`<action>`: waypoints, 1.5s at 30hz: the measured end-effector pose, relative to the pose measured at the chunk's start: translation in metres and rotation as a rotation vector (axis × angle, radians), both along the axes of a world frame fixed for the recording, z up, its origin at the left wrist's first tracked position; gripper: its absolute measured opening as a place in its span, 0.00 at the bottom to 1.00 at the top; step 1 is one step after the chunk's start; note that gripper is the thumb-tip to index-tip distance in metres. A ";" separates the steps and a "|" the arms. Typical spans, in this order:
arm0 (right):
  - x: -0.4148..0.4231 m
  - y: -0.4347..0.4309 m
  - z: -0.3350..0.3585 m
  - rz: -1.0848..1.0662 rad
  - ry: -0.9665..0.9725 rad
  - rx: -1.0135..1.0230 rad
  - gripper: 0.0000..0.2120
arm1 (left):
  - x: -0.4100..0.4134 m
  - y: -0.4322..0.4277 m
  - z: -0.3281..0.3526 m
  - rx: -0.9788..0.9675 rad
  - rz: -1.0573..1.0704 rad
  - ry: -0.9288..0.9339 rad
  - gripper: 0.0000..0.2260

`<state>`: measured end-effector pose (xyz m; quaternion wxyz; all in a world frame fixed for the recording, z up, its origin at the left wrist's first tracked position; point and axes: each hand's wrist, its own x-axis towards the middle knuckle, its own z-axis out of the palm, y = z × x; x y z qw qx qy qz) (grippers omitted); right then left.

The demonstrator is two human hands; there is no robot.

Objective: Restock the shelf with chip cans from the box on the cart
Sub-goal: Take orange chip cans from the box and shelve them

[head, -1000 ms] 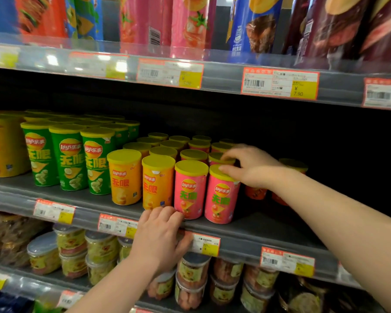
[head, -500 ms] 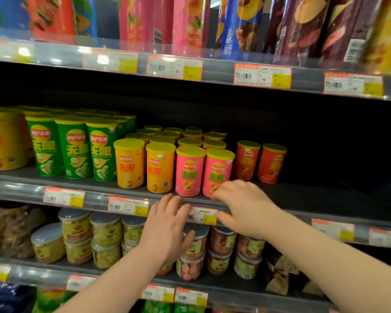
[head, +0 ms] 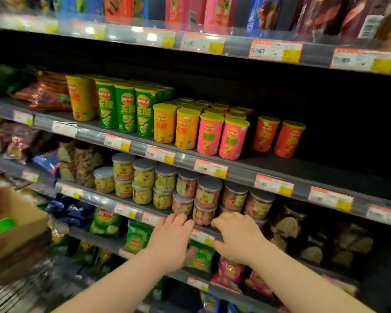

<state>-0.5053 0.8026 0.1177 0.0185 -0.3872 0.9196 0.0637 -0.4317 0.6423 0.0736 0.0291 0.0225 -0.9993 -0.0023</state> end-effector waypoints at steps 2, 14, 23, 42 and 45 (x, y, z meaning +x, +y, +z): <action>0.019 0.001 -0.012 0.026 -0.044 0.020 0.23 | 0.029 0.006 -0.008 0.016 0.029 -0.049 0.27; 0.128 -0.050 -0.066 0.246 -0.214 0.120 0.23 | 0.175 -0.019 -0.052 0.060 0.291 -0.193 0.24; 0.183 -0.166 -0.075 0.359 -0.262 0.153 0.22 | 0.253 -0.117 -0.066 0.122 0.446 -0.220 0.23; 0.303 -0.440 -0.105 0.592 -0.317 0.238 0.23 | 0.406 -0.353 -0.088 0.253 0.800 -0.240 0.24; 0.301 -0.461 -0.109 0.602 -0.355 0.257 0.24 | 0.412 -0.364 -0.093 0.297 0.825 -0.246 0.26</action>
